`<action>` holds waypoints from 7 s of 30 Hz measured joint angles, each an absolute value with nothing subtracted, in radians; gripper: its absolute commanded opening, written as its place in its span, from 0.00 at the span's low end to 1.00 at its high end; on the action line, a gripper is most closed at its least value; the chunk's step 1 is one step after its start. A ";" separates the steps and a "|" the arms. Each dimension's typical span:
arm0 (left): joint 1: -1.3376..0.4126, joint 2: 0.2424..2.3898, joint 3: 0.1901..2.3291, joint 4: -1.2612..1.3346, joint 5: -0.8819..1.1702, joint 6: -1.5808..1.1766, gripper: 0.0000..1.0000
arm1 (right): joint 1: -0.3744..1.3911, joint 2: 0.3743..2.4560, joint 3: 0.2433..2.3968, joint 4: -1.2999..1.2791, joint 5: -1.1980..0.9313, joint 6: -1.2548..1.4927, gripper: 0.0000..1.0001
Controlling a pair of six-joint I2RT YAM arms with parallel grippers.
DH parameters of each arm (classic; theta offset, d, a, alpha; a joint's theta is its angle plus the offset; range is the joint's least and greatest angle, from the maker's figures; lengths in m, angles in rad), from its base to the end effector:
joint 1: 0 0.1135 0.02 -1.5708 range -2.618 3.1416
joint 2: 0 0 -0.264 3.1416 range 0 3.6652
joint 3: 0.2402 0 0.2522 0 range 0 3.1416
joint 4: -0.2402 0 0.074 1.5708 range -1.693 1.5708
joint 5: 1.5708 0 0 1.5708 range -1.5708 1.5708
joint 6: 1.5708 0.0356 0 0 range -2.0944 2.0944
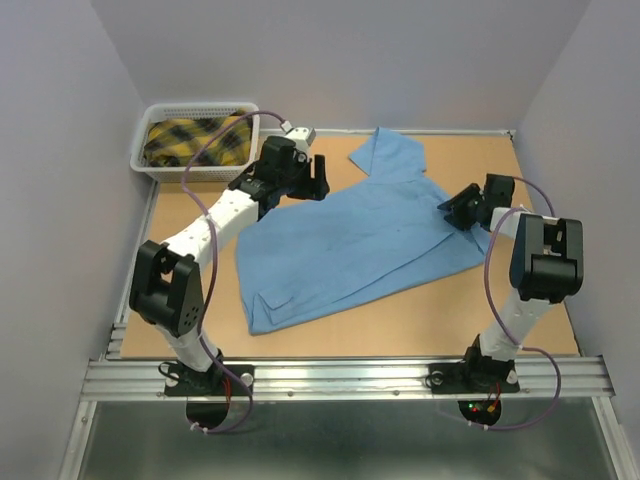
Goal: Fold and stack the long sleeve shirts
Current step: Fold the shirt
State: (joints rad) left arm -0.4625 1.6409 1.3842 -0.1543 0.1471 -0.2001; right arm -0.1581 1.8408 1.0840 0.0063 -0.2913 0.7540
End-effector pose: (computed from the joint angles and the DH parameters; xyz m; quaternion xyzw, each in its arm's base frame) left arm 0.3474 -0.1790 0.3291 0.1491 0.8218 -0.2359 0.4967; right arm 0.3855 -0.0511 0.1696 0.3477 0.8401 0.2430 0.3381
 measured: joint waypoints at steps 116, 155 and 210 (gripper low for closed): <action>-0.228 2.173 1.657 -0.360 0.147 0.224 0.62 | -0.284 1.501 1.003 -0.072 -0.238 0.410 0.84; -0.227 2.183 1.665 -0.371 0.202 0.231 0.00 | -0.150 2.052 1.412 -0.189 -0.212 -0.018 0.58; -0.228 1.785 1.274 -0.264 0.087 0.071 0.00 | -0.079 1.765 1.274 -0.276 -0.035 0.094 0.01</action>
